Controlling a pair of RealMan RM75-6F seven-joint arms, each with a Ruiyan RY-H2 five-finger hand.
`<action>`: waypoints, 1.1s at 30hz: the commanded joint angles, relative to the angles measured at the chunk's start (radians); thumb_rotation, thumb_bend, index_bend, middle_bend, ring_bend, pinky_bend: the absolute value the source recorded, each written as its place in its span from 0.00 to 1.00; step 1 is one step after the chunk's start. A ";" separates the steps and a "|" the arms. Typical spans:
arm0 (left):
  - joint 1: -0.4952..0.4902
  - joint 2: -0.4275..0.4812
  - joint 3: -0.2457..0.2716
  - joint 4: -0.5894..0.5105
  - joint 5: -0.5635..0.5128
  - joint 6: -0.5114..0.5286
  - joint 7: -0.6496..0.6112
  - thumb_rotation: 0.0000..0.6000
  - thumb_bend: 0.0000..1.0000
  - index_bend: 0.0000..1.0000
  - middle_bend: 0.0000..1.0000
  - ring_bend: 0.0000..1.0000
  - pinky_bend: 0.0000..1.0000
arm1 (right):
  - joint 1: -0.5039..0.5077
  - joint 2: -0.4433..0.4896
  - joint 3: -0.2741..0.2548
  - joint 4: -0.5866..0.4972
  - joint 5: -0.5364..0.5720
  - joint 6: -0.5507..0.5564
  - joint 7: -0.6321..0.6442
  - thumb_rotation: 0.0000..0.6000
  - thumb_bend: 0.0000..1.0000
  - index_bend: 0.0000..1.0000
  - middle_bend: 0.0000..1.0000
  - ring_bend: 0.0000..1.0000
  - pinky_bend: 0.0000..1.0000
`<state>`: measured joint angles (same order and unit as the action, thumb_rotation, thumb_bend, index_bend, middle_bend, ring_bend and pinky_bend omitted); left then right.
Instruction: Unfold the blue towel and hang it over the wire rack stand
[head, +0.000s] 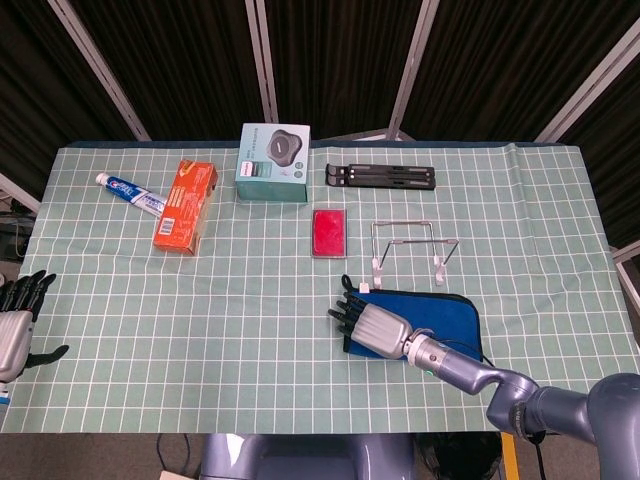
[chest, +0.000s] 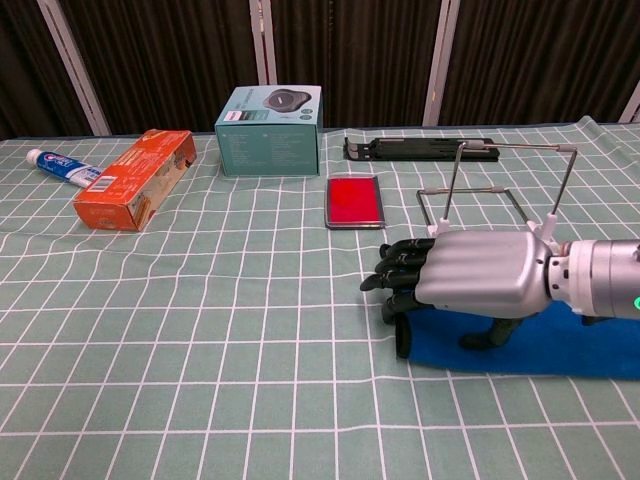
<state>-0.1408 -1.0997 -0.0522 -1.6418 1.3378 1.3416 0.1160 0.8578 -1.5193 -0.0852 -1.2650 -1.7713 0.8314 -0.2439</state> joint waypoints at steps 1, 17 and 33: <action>0.000 0.000 0.000 0.000 0.000 -0.001 -0.001 1.00 0.00 0.00 0.00 0.00 0.00 | 0.001 -0.002 0.001 0.003 0.003 0.000 0.000 1.00 0.23 0.28 0.00 0.00 0.00; -0.001 -0.001 0.001 0.000 -0.001 -0.001 0.001 1.00 0.00 0.00 0.00 0.00 0.00 | -0.004 0.002 -0.016 0.008 0.003 0.025 0.018 1.00 0.24 0.28 0.00 0.00 0.00; -0.002 -0.003 0.002 -0.001 -0.002 -0.002 0.006 1.00 0.00 0.00 0.00 0.00 0.00 | -0.012 0.008 -0.035 0.030 -0.013 0.064 0.052 1.00 0.30 0.36 0.00 0.00 0.00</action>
<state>-0.1426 -1.1025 -0.0505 -1.6429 1.3359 1.3394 0.1225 0.8459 -1.5113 -0.1192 -1.2358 -1.7828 0.8938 -0.1936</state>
